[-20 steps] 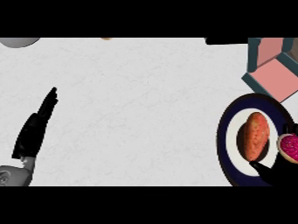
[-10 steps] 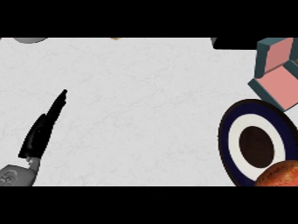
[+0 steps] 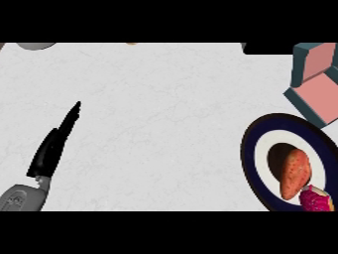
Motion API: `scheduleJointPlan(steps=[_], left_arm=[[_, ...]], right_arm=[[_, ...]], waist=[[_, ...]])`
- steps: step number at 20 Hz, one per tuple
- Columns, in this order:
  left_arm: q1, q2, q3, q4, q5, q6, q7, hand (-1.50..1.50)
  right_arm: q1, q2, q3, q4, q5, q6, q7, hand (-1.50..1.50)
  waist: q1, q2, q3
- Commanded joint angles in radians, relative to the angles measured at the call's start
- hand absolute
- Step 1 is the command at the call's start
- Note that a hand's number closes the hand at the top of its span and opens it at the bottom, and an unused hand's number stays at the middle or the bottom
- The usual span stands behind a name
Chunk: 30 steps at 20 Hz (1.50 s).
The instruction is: Pick the sweet potato from the plate and place it in the cardboard box
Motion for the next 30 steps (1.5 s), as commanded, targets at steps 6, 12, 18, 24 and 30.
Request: scheduleJointPlan(steps=[6, 12, 18, 24, 30], left_arm=[[0.023, -0.041, 0.009, -0.111, -0.068, 0.008, 0.108, 0.0], [0.056, -0.04, 0.074, -0.107, -0.073, -0.053, 0.052, 0.0], [0.005, -0.067, 0.129, -0.064, -0.089, -0.122, 0.071, 0.0], [0.035, -0.094, 0.139, -0.073, -0.152, -0.111, 0.037, 0.0], [0.036, -0.119, 0.172, -0.072, -0.173, -0.147, 0.043, 0.0]], right_arm=[[0.01, -0.051, -0.023, -0.166, 0.033, -0.001, 0.255, -1.5], [-0.113, 0.005, 0.015, -0.082, 0.11, 0.022, 0.313, -1.5], [-0.136, 0.116, 0.058, -0.107, 0.213, -0.029, 0.341, -1.5], [-0.221, 0.156, 0.006, -0.028, 0.276, -0.103, 0.284, -1.5], [-0.198, 0.161, 0.029, -0.154, 0.326, -0.076, 0.369, -1.5]], waist=[[0.003, -0.001, 0.003], [0.007, 0.0, 0.003], [0.004, 0.001, 0.003], [0.006, 0.001, 0.003], [0.004, 0.0, 0.003]])
